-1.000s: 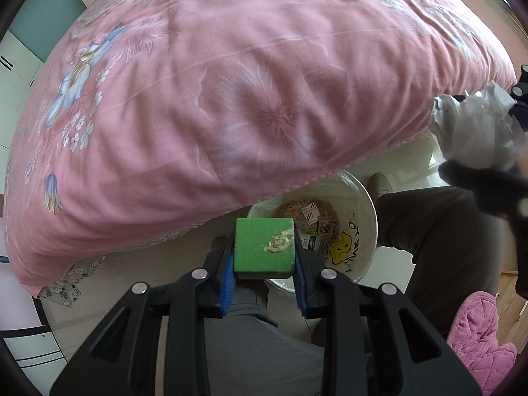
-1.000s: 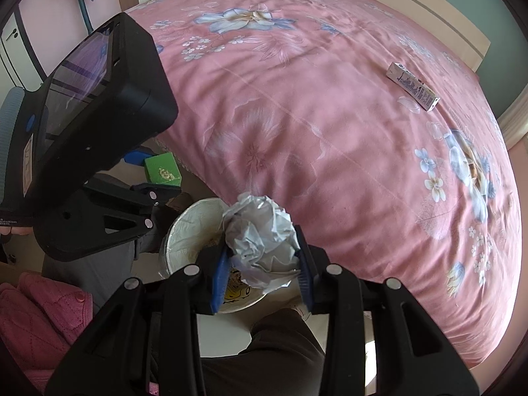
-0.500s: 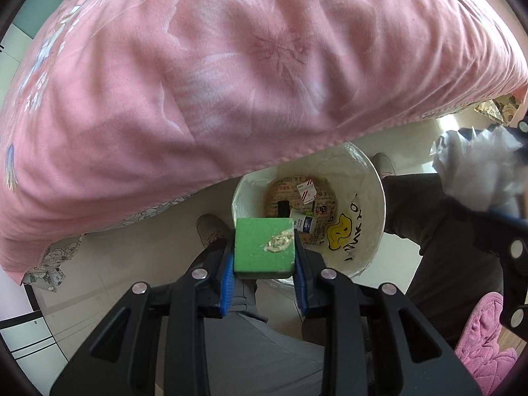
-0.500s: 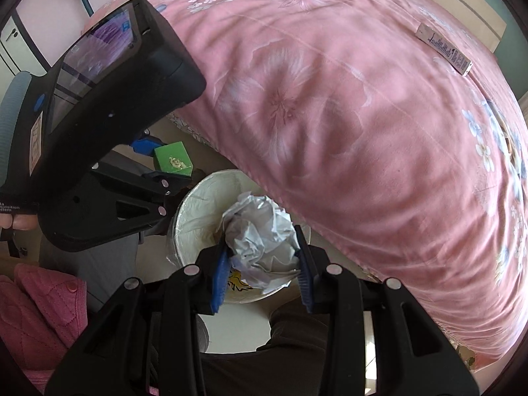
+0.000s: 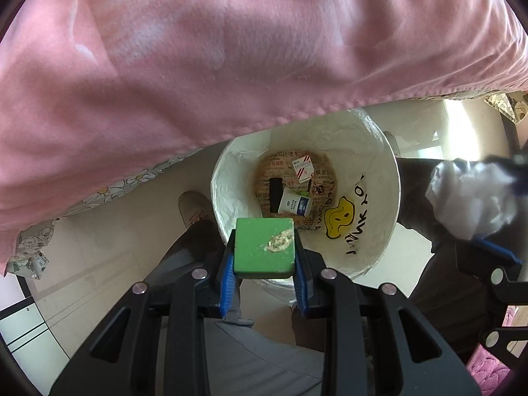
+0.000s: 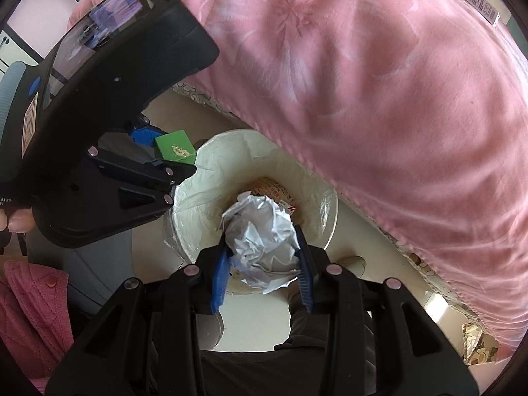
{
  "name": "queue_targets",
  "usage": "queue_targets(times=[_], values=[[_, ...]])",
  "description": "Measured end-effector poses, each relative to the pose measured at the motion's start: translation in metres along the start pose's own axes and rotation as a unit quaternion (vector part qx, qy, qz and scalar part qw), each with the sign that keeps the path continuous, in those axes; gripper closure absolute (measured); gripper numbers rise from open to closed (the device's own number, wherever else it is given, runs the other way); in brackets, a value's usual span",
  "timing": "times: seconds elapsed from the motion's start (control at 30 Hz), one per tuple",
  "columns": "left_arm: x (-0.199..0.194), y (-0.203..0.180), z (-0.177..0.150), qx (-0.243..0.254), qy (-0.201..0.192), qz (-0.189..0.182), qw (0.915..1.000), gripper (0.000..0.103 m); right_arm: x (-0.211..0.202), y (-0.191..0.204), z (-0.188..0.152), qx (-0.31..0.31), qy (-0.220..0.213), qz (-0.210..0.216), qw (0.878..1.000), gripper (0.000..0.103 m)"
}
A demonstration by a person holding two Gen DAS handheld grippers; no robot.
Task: Collect trash
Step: 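Lift the green box and crumpled foil and carry them over the bin, then open both tools to drop the green box and foil into the bin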
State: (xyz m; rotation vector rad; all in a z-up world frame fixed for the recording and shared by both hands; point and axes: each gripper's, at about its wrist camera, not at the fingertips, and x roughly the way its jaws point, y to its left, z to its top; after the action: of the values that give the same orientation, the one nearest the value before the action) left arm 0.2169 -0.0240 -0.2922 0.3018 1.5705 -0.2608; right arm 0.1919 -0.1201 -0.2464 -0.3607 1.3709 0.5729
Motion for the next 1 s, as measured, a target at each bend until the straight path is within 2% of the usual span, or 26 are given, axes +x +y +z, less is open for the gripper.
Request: queue_targets(times=[0.5, 0.73, 1.0], values=[[0.078, 0.017, 0.015, -0.046, 0.074, -0.020, 0.9960, 0.071, 0.097, -0.001, -0.001, 0.028, 0.090, 0.048, 0.994, 0.066], [0.112, 0.025, 0.015, -0.068, 0.105, -0.027, 0.9918, 0.071, 0.137, -0.010, -0.002, 0.052, 0.125, 0.058, 0.989, 0.066], [0.134, 0.028, 0.017, -0.087, 0.126, -0.033, 0.9877, 0.071, 0.174, -0.014, -0.009, 0.063, 0.159, 0.047, 0.984, 0.066]])
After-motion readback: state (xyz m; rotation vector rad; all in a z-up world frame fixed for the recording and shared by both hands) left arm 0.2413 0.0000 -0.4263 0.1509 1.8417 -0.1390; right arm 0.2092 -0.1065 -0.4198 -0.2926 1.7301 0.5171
